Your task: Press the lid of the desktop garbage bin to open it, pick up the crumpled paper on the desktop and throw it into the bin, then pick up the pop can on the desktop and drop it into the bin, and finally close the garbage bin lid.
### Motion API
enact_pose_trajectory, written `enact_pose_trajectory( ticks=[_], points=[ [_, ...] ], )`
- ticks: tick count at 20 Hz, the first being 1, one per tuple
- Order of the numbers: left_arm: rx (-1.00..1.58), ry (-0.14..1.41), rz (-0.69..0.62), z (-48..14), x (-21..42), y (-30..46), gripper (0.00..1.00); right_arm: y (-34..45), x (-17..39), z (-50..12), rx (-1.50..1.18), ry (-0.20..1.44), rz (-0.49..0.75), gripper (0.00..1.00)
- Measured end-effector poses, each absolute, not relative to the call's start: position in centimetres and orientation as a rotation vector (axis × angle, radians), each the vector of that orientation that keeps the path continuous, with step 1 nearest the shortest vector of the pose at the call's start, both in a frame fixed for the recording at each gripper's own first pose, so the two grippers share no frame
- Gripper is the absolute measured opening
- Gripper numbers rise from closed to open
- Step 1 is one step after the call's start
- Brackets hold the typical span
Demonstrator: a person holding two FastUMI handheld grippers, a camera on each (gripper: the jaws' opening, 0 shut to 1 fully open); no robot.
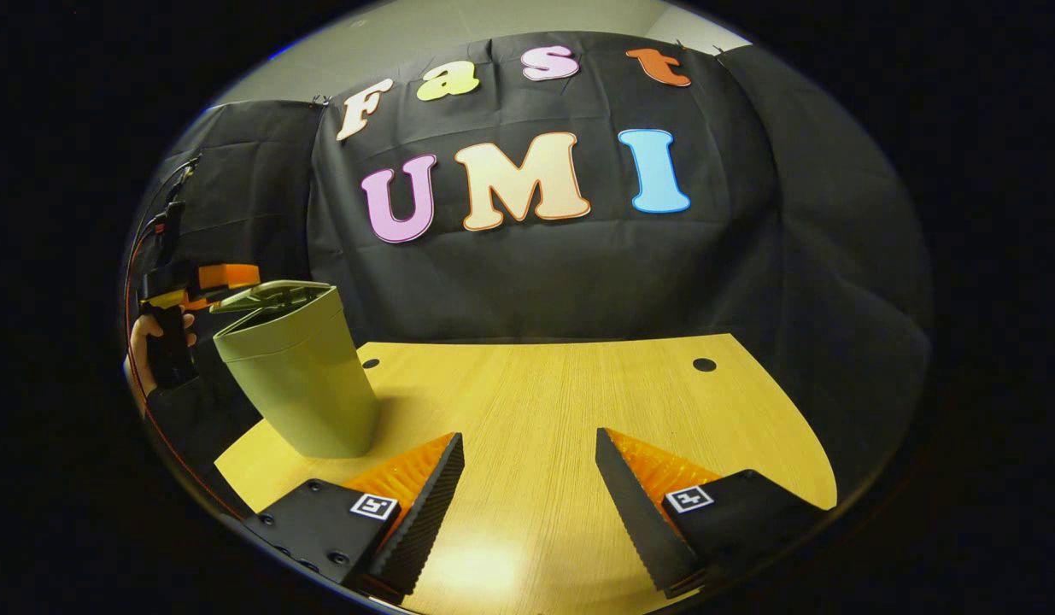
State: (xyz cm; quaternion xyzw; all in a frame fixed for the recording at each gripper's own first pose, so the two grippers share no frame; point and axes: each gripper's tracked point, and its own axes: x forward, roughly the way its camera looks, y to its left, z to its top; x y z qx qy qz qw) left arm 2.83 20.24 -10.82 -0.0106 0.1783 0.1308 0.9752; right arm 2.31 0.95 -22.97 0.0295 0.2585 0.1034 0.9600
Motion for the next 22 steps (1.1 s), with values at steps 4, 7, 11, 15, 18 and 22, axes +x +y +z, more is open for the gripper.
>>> enact_pose_trajectory(
  ticks=[4,7,11,15,18,22],
  points=[
    [0.000,0.393,0.264,-12.4,2.3,20.3,0.91,1.4,2.3,-23.3,0.050,0.535,0.219,0.94],
    [0.020,0.416,0.260,-13.5,1.9,20.1,0.91,1.4,2.2,-23.4,0.049,0.540,0.217,0.98],
    [0.045,0.444,0.221,-14.3,1.7,19.5,0.92,1.5,2.2,-23.4,0.053,0.543,0.223,0.98],
    [0.031,0.482,0.214,-14.9,1.6,19.7,0.94,2.2,2.2,-23.6,0.053,0.551,0.240,0.98],
    [-0.007,0.403,0.190,-13.9,1.4,19.1,0.93,3.1,2.4,-23.3,0.058,0.542,0.267,0.98],
    [-0.112,0.258,0.191,-10.6,2.3,17.9,0.93,2.9,3.4,-19.5,0.087,0.444,0.251,0.98]
  ],
)
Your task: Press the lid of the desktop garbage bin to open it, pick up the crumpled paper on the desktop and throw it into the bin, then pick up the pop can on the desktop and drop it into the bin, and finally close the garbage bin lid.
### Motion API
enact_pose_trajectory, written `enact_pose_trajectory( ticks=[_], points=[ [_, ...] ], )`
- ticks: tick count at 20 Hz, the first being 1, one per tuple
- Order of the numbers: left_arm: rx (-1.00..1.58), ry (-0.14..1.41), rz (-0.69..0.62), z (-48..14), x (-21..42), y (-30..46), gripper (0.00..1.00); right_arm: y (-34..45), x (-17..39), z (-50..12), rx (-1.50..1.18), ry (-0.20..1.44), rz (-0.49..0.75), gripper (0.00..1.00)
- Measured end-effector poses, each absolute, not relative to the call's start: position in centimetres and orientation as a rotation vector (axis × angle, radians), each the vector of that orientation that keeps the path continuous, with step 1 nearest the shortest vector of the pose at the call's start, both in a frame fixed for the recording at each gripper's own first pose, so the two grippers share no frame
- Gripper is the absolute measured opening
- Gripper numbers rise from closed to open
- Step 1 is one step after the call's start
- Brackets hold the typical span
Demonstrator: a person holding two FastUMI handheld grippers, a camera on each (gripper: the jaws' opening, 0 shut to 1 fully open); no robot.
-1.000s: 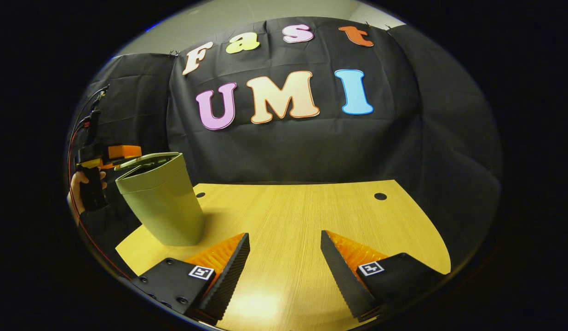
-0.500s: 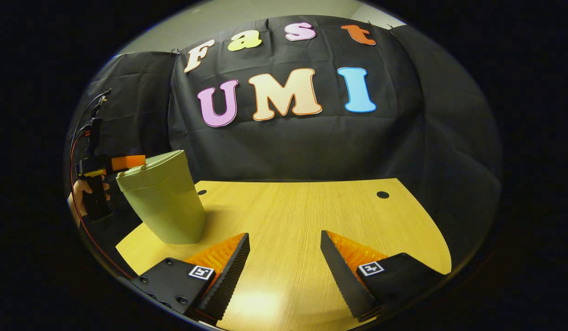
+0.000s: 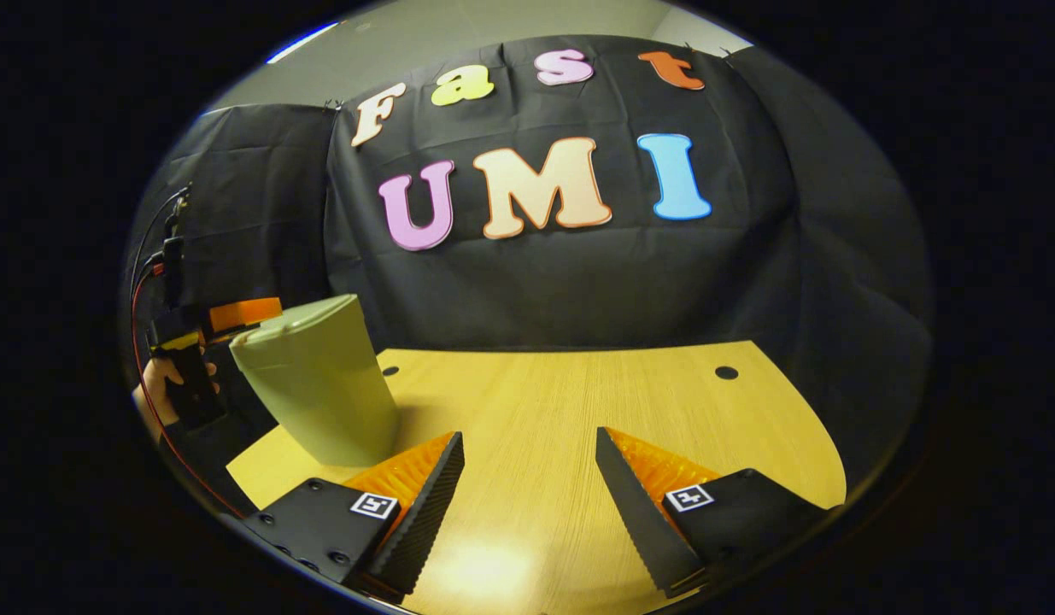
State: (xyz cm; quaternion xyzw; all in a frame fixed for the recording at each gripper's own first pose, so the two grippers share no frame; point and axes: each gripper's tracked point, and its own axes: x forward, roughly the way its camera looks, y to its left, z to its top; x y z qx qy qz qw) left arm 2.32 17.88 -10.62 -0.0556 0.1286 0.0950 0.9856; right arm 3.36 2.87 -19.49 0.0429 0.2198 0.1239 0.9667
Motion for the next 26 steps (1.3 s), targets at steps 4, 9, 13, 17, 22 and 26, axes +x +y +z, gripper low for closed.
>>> enact_pose_trajectory(
  ticks=[4,9,13,17,22,26],
  points=[
    [-0.026,0.129,0.082,-6.7,3.0,12.0,0.91,1.5,4.2,-13.6,0.078,0.287,0.208,0.98],
    [-0.001,0.082,-0.102,-5.5,2.6,2.0,0.91,-0.4,4.1,-8.0,0.063,0.140,0.172,0.94],
    [-0.049,0.094,-0.164,-5.7,2.1,-3.3,0.91,-2.7,3.1,-5.7,0.077,0.081,0.144,0.97],
    [-0.058,0.119,-0.212,-6.2,1.9,-7.2,0.92,-5.2,2.2,-5.1,0.073,0.047,0.130,0.94],
    [-0.034,0.073,-0.205,-4.6,1.4,-9.3,0.92,-7.2,1.5,-4.9,0.105,0.043,0.145,0.97],
    [0.010,0.077,-0.186,-4.9,0.7,-10.1,0.93,-7.9,1.4,-4.9,0.110,0.037,0.177,0.97]
  ],
)
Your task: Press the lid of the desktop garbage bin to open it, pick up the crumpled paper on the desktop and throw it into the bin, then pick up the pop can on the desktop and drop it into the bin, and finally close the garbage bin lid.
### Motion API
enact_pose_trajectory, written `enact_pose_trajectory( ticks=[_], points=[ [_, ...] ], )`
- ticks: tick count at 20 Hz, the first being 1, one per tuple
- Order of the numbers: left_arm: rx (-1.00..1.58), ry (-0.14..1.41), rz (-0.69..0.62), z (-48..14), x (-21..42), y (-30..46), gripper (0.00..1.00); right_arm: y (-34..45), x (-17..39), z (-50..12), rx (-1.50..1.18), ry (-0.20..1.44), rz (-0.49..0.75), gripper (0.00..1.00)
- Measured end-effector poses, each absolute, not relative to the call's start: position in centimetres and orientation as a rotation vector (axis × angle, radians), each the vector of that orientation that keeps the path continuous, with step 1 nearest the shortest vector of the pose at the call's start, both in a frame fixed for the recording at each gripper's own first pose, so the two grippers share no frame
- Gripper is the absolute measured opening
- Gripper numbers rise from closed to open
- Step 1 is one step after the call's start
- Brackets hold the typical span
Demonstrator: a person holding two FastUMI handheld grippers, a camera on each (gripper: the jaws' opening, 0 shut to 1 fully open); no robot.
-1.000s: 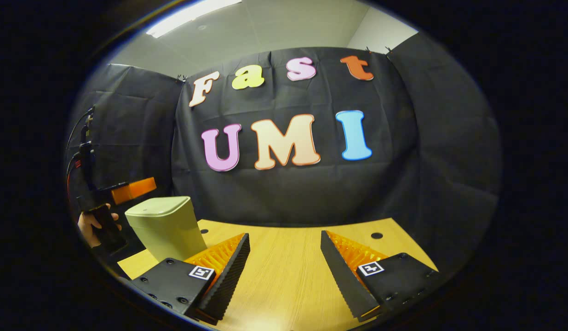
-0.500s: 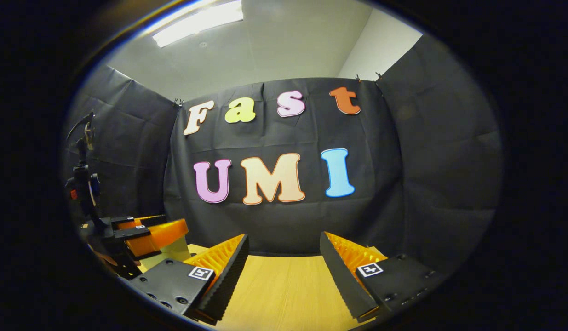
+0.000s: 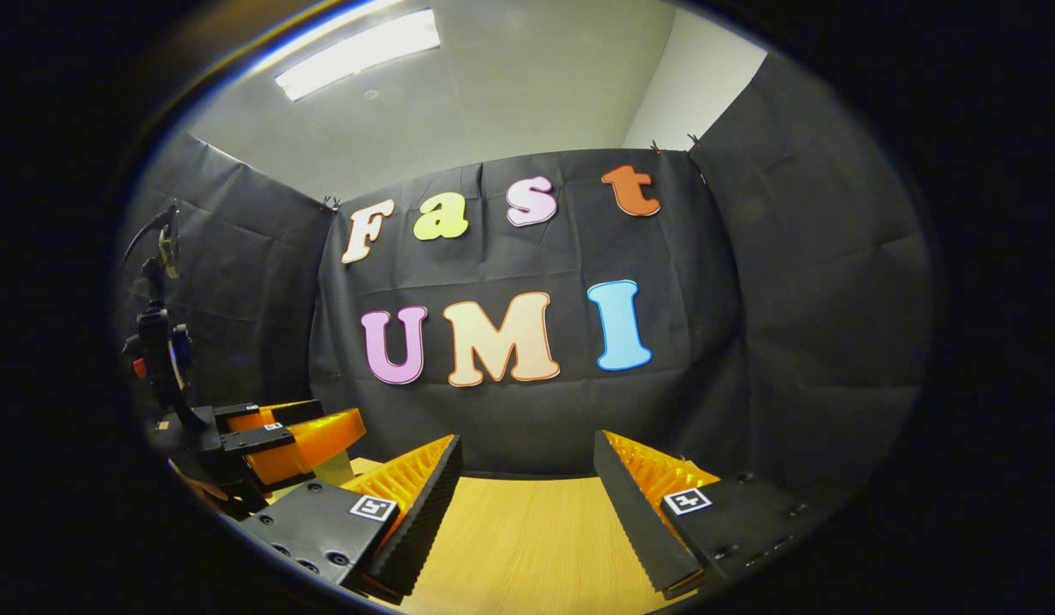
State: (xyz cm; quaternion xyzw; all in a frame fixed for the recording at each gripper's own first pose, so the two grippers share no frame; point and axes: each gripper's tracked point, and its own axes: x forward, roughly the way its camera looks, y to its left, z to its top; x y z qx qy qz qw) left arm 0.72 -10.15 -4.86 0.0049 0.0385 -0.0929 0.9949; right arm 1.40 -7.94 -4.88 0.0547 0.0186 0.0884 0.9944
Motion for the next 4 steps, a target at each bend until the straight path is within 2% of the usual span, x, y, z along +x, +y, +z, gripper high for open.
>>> enact_pose_trajectory(
  ticks=[4],
  points=[
    [0.036,0.080,-0.167,-4.92,0.04,-10.69,0.93,-8.05,1.31,-5.50,0.125,0.049,0.220,0.94]
  ],
)
